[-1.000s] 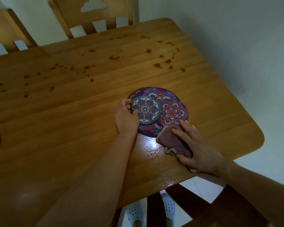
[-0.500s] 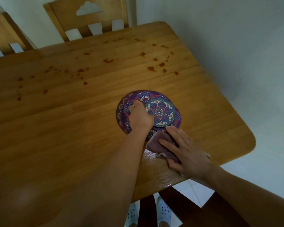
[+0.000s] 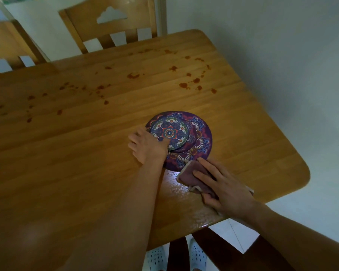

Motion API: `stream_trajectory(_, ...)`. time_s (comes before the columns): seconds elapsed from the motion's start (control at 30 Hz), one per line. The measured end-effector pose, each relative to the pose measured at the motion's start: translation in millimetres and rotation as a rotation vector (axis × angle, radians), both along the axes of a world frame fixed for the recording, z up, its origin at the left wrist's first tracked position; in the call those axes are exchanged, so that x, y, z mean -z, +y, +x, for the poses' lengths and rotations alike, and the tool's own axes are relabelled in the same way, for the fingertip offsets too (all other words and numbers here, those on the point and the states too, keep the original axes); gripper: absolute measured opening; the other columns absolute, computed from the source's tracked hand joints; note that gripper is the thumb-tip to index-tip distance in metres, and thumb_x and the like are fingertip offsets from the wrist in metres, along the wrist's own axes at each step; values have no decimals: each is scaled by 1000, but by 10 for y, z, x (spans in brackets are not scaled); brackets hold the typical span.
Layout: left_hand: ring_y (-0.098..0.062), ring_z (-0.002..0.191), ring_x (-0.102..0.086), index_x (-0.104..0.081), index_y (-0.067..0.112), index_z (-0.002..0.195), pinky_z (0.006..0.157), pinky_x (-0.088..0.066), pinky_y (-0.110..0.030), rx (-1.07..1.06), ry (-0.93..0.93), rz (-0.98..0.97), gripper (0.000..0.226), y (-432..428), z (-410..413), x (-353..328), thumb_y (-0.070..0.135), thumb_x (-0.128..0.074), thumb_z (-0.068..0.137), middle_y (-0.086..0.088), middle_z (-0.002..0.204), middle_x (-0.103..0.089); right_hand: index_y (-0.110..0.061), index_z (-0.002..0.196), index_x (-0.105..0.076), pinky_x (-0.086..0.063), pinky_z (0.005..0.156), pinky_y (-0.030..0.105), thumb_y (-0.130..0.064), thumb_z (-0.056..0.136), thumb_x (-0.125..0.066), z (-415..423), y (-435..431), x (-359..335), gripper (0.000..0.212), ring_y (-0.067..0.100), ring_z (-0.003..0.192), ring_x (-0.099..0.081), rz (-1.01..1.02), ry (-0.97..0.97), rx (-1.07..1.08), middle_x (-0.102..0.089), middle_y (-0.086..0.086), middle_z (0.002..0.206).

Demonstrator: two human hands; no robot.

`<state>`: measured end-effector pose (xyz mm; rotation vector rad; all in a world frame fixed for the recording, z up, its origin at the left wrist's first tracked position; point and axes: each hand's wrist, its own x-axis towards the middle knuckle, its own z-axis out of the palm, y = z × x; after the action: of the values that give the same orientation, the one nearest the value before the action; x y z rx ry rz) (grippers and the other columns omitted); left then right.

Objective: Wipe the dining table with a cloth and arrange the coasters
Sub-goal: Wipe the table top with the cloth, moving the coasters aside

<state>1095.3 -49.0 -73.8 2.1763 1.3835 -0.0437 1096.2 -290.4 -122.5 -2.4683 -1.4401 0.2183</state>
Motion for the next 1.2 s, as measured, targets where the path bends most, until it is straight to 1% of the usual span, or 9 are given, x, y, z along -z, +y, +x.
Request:
stream_trajectory(0.07, -34, 127, -40, -30, 9, 138, 100, -38, -41, -40, -53, -77, 92, 60, 35, -18, 44, -83, 71, -16, 138, -40, -23, 138, -52, -42, 105, 46, -42, 85, -55, 4, -2, 3, 57, 26, 144, -29, -1, 34, 7, -32, 6, 157)
stream_trajectory(0.13, -34, 120, -54, -39, 4, 134, 94, -49, -41, -148, -155, -300, 92, 148, 85, 19, 42, -88, 65, -17, 132, -53, -23, 139, -51, -43, 105, 45, -43, 85, -55, 7, -2, 9, 57, 25, 144, -28, -6, 41, 6, -31, 5, 157)
stream_trajectory(0.23, -29, 99, -66, -62, 11, 103, 86, -57, -44, -187, -277, -494, 62, 159, 55, 62, 37, -93, 57, -11, 114, -69, -25, 140, -49, -44, 104, 45, -45, 86, -55, 9, -2, 15, 58, 25, 144, -28, -7, 51, 19, -30, 4, 157)
stream_trajectory(0.4, -30, 101, -65, -64, 12, 115, 86, -55, -40, -68, -315, -240, 46, 209, -122, 76, 34, -80, 77, -8, 112, -69, -23, 139, -50, -23, 117, 49, -40, 90, -48, 42, -9, 53, 52, 26, 146, -25, 26, -20, 35, -30, 4, 158)
stream_trajectory(0.6, -37, 109, -61, -58, 2, 121, 82, -48, -38, -234, -286, -32, 42, 940, -895, -58, 24, -71, 88, -18, 119, -64, -21, 135, -48, -23, 116, 49, -16, 94, -45, 653, -156, -52, 41, 26, 135, -30, 167, -54, 538, -39, 5, 144)
stream_trajectory(0.73, -33, 115, -59, -55, 7, 129, 80, -47, -35, -320, -348, -84, 44, 1069, -1217, -44, 24, -68, 91, -13, 125, -62, -4, 134, -51, -17, 118, 48, -27, 93, -31, 800, 207, 24, 52, 36, 139, -29, 139, 1, 849, -40, 20, 148)
stream_trajectory(0.93, -30, 116, -59, -53, 10, 130, 86, -50, -37, -356, -408, -122, 43, 1049, -1212, 0, 23, -66, 92, -10, 125, -61, -15, 147, -40, -13, 122, 38, -30, 99, -32, 27, 1373, -34, 50, 27, 147, -17, 148, 85, 335, -27, 5, 158)
stream_trajectory(1.07, -28, 112, -60, -54, 11, 128, 76, -46, -29, -315, -384, -90, 41, 1087, -1222, -21, 24, -67, 92, -8, 122, -62, -18, 147, -39, -9, 120, 24, -31, 99, -42, -211, 1222, -18, 50, 13, 149, -12, 76, 116, -67, -26, -4, 159)
stream_trajectory(1.2, -28, 102, -64, -57, 13, 118, 70, -47, -30, -261, -313, -28, 35, 1139, -1203, -26, 31, -67, 90, -2, 106, -63, -20, 139, -51, -19, 120, 42, -35, 93, -39, 182, 891, 43, 50, 18, 148, -21, 96, 130, 60, -33, -4, 157)
